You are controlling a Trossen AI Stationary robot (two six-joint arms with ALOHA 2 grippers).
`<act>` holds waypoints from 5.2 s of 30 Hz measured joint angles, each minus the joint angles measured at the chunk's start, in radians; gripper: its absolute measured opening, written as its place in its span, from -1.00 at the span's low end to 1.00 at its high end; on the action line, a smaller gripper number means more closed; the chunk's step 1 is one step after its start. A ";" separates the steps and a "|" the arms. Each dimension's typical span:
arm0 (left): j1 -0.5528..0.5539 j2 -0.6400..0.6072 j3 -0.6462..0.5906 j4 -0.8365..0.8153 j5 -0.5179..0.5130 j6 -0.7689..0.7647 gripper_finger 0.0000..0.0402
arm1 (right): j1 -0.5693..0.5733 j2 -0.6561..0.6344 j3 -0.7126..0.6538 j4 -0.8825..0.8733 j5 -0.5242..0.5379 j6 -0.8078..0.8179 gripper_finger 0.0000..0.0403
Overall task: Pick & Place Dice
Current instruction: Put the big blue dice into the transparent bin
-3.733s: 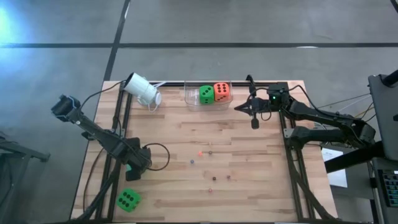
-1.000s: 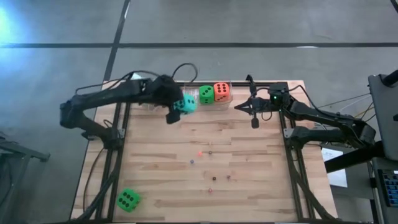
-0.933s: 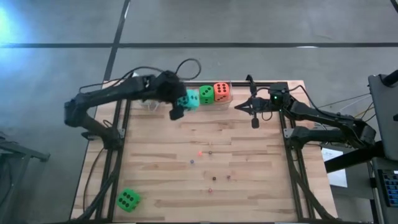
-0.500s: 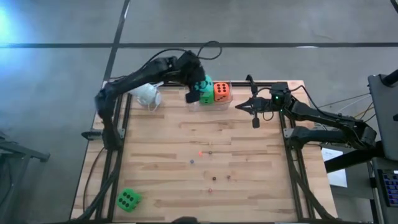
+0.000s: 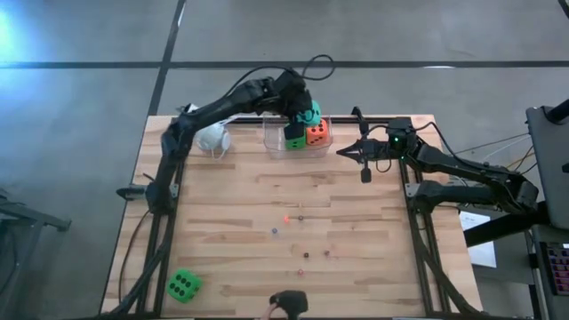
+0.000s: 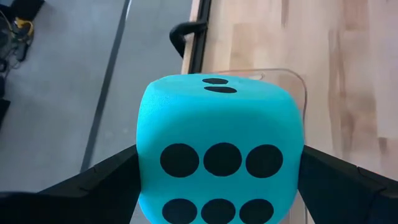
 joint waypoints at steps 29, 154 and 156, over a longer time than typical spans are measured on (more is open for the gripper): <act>0.037 0.021 -0.111 -0.061 -0.001 0.021 0.83 | 0.000 0.000 0.000 0.002 -0.001 -0.001 -0.96; 0.034 0.020 -0.111 -0.060 0.052 -0.005 0.99 | 0.000 0.000 0.000 0.001 -0.002 -0.001 -0.96; 0.034 0.020 -0.111 -0.060 0.052 -0.005 0.99 | 0.000 0.000 0.000 0.001 -0.002 -0.001 -0.96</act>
